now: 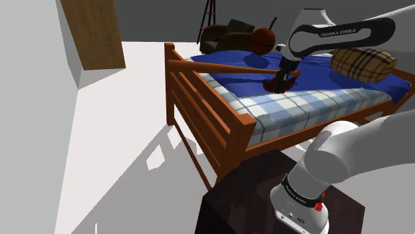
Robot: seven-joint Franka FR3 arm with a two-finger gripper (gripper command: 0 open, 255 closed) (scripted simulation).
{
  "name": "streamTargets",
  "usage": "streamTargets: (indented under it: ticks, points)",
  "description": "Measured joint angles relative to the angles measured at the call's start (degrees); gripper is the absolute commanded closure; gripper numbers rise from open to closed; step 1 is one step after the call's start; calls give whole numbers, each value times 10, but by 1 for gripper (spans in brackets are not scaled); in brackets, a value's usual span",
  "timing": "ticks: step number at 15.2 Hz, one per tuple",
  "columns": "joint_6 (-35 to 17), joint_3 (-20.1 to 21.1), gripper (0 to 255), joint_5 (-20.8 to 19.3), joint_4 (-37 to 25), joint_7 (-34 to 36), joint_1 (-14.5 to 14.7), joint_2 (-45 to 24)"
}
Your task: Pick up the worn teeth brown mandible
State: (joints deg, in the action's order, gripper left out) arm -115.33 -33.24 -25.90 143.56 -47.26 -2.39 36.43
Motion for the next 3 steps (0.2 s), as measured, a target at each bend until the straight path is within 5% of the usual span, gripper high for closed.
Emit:
streamTargets:
  ticks: [3]
  points:
    - [20, 6, 255, 5, -14, -2, 1, 5]
